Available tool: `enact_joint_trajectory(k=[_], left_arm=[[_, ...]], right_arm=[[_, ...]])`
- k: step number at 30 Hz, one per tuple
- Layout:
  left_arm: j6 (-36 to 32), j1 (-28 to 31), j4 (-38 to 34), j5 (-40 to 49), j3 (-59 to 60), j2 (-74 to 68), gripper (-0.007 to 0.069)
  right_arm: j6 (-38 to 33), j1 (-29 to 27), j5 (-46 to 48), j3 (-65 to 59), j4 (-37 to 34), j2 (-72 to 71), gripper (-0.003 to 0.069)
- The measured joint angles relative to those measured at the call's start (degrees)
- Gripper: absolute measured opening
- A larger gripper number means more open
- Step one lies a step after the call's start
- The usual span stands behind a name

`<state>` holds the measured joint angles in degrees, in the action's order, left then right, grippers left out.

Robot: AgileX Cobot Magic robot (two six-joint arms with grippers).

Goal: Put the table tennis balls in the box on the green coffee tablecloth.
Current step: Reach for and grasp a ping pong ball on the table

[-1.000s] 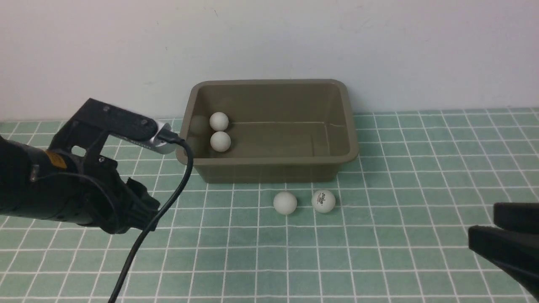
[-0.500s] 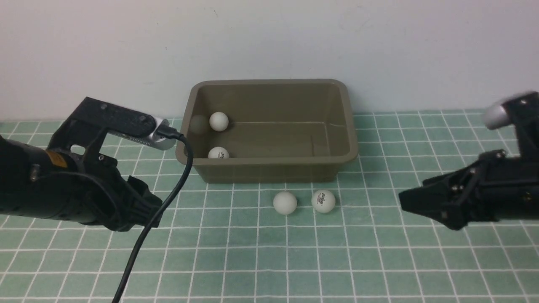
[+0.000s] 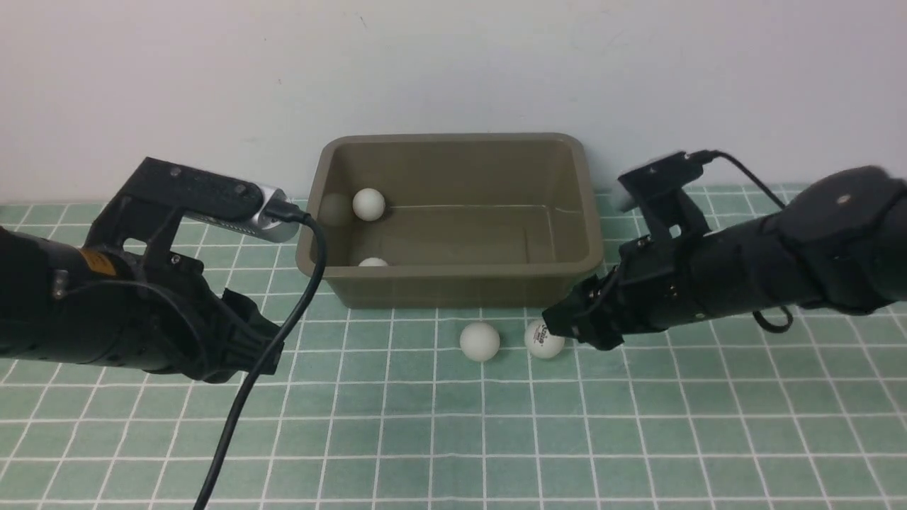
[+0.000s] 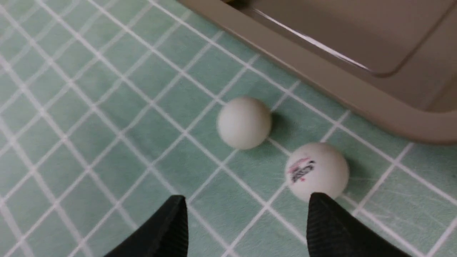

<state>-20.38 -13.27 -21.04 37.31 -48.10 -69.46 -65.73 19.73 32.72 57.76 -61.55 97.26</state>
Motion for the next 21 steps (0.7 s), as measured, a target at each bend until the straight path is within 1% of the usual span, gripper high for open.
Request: enact_joint_trajectory(k=[3, 9, 12, 16, 21], left_arm=[[0.00, 0.00, 0.00, 0.00, 0.00, 0.00, 0.0247], [0.00, 0.00, -0.11, 0.00, 0.00, 0.00, 0.0247], [0.00, 0.00, -0.22, 0.00, 0.00, 0.00, 0.0247], [0.00, 0.00, -0.22, 0.00, 0.00, 0.00, 0.0247], [0.00, 0.00, -0.22, 0.00, 0.00, 0.00, 0.0247]], right_arm=[[0.38, 0.73, -3.94, 0.06, -0.11, 1.84, 0.0426], [0.80, 1.05, -6.62, 0.15, -1.78, 5.28, 0.0438], [-0.13, 1.05, -7.78, 0.15, -3.05, 7.16, 0.0438], [-3.18, 1.05, -8.14, 0.15, -6.58, 9.40, 0.0438], [-11.61, 1.05, -8.84, 0.22, -16.09, 12.36, 0.0438]])
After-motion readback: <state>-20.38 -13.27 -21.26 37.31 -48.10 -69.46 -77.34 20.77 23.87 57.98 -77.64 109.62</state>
